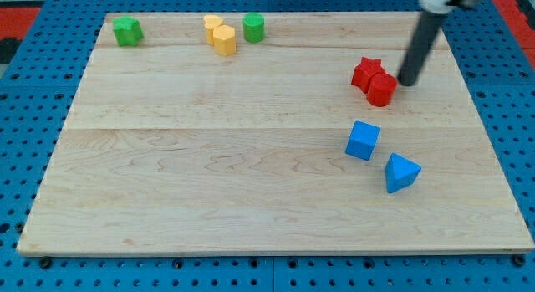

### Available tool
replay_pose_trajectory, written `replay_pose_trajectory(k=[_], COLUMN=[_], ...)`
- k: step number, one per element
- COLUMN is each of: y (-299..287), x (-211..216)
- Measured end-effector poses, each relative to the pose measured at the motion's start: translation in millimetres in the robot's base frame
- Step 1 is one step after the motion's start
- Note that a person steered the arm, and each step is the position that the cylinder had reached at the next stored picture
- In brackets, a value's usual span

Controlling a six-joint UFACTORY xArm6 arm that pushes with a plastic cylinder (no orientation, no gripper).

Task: Push the red circle to the center

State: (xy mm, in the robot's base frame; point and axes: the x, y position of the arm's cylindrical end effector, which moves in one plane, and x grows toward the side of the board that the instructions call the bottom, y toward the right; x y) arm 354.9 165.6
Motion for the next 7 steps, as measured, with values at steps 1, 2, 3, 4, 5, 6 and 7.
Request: replay_pose_trajectory(k=[1, 2, 3, 4, 5, 6, 7], y=[-77.8, -78.9, -52.6, 8.9, 46.4, 29.2, 29.2], x=[-5.6, -5.8, -5.8, -8.2, -12.6, 10.8, 16.0])
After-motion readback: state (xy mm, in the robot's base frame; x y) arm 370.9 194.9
